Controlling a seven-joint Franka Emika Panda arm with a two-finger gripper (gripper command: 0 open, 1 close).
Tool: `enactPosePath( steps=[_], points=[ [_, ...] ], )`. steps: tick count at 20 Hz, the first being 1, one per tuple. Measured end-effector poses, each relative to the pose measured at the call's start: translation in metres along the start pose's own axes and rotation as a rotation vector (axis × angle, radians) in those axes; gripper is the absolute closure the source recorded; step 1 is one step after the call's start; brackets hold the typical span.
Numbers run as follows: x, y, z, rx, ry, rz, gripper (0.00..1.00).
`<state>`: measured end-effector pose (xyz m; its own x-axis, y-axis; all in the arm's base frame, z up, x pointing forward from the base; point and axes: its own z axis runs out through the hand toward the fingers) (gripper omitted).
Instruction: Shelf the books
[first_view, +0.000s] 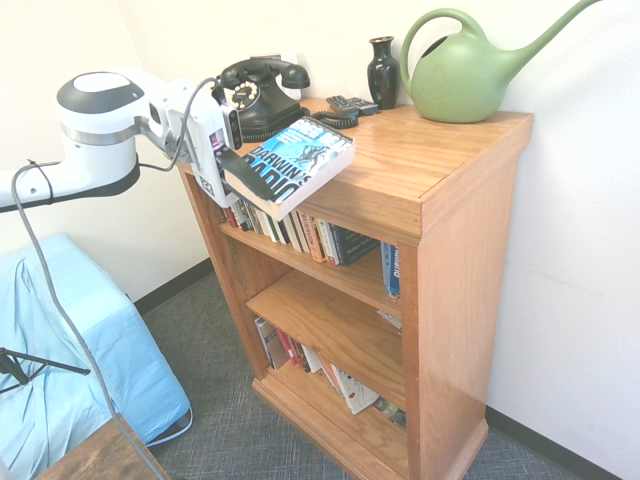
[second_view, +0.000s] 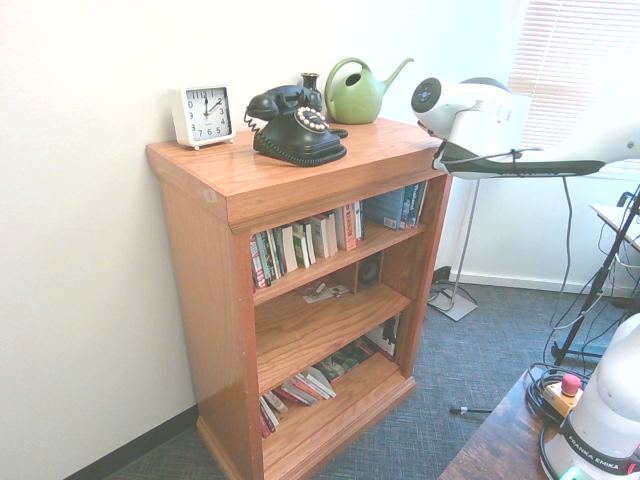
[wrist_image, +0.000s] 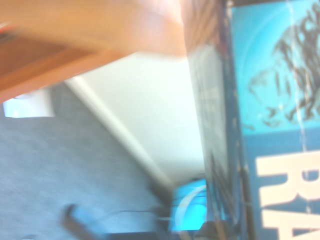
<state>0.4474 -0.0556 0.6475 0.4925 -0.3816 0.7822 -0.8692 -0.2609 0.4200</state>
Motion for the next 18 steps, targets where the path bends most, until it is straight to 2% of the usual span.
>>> enactPosePath(
  steps=[7, 13, 18],
  points=[
    [-0.089, 0.048, -0.002, 0.190, -0.099, 0.065, 1.00],
    [-0.149, 0.064, 0.008, 0.348, -0.161, 0.092, 1.00],
    [-0.171, 0.076, 0.079, 0.458, -0.213, 0.068, 1.00]
  ],
)
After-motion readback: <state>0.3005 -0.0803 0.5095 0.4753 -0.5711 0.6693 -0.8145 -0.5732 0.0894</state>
